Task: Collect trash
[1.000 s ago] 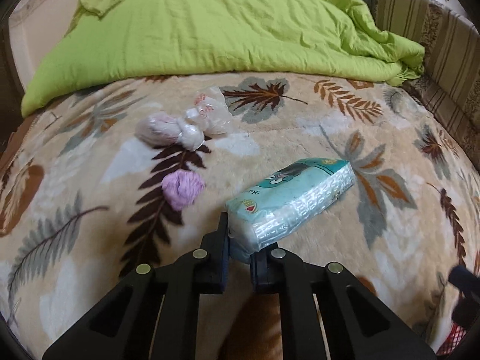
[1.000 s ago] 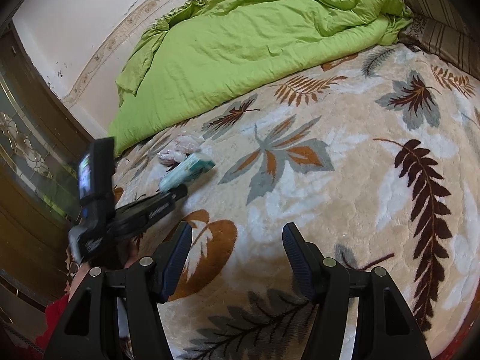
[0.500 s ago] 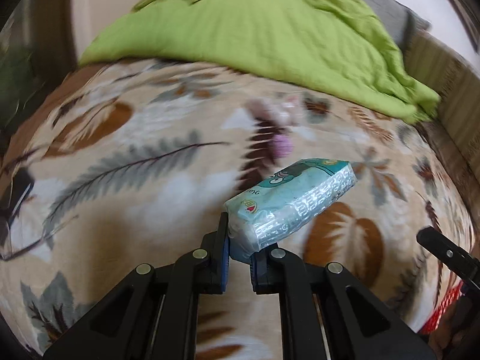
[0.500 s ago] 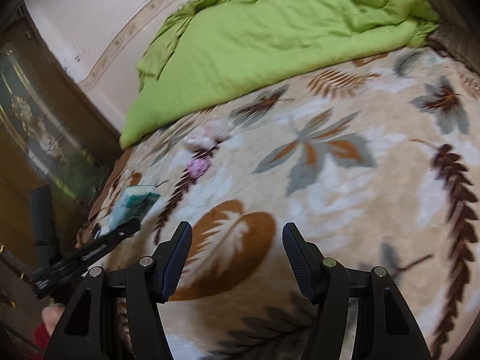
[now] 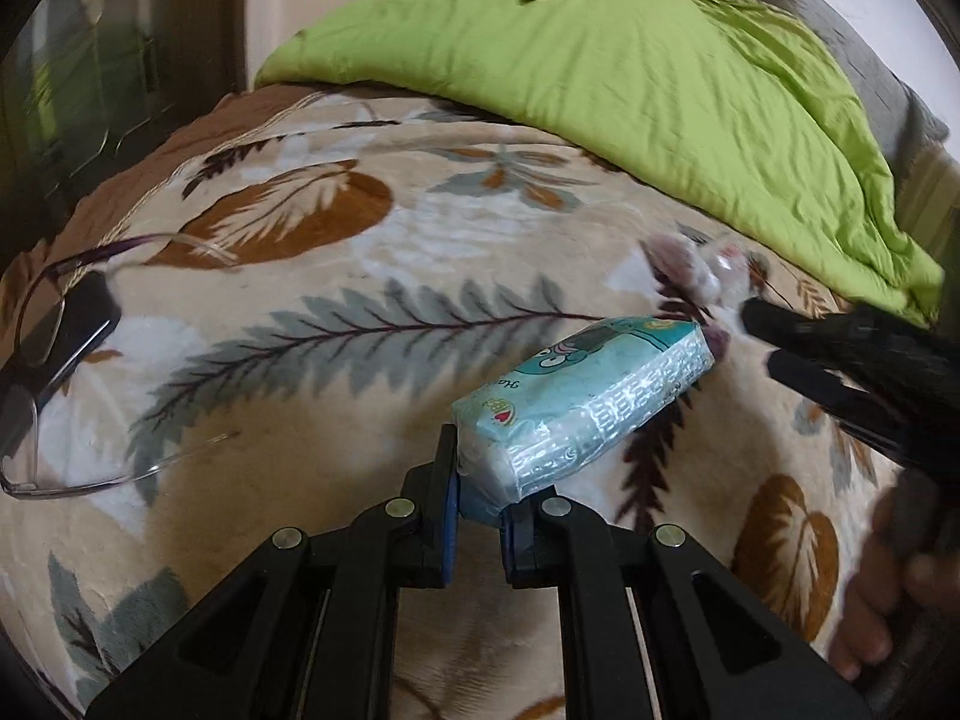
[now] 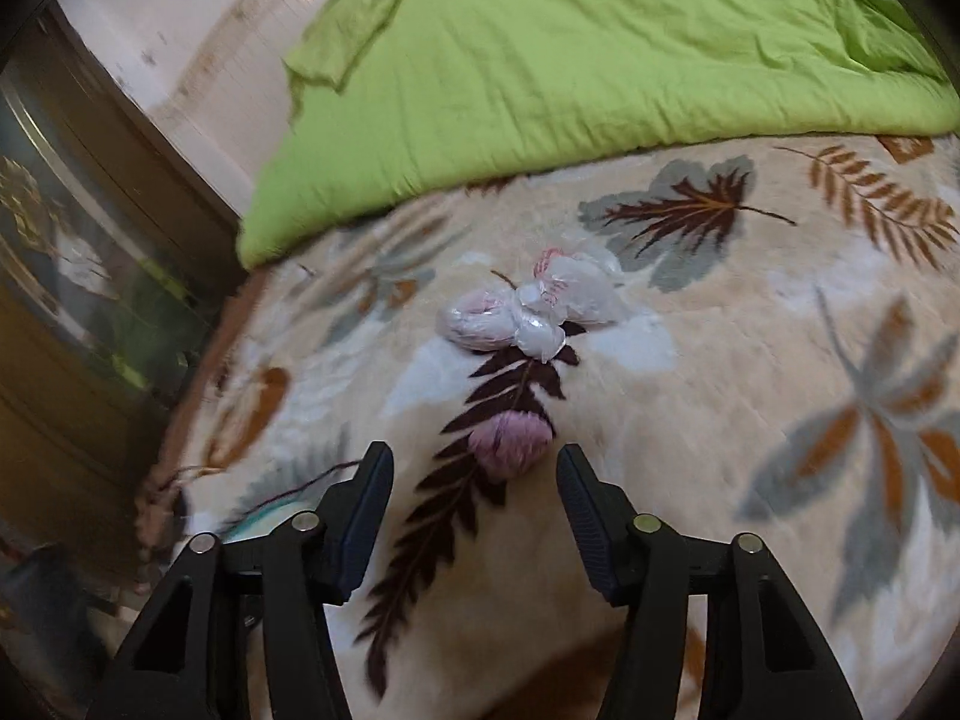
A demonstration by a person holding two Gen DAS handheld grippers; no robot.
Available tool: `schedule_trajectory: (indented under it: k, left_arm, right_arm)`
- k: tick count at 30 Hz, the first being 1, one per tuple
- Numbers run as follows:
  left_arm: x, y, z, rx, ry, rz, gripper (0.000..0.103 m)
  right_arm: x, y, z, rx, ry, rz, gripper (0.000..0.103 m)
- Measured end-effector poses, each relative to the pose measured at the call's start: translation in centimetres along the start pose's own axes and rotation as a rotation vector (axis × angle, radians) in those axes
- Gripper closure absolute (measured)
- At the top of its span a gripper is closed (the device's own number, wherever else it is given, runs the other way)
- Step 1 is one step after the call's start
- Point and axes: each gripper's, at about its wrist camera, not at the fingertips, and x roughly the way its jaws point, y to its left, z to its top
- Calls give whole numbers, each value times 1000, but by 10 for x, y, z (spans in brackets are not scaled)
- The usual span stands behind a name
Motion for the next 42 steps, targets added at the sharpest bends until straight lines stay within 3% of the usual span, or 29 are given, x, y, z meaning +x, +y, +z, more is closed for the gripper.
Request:
schedule_trajectory:
  k: [2, 3, 6, 15, 21, 33, 42]
  left_arm:
    - [1, 2, 1, -9, 4, -1, 93]
    - [1, 2, 1, -8, 2, 1, 93]
    - [-1, -1, 1, 9, -6, 1, 93]
    - [-19, -32, -10, 133, -80, 40, 93]
    - [-44, -59, -25, 225, -158, 79, 93]
    - [-99, -90, -79, 318, -238, 79, 93]
    - [-92, -91, -90, 335, -224, 98, 93]
  right_arm:
    - [21, 5, 2, -45, 37, -73, 56]
    - [28, 6, 1, -63, 53, -118, 67]
    - [25, -2, -6, -58, 12, -104, 75]
    - [-86, 2, -62, -181, -164, -87, 75]
    - [-145, -9, -111, -171, -231, -103, 75]
    - [-192, -15, -142, -145, -325, -92, 75]
    - [-192, -16, -141, -139, -322, -86, 75]
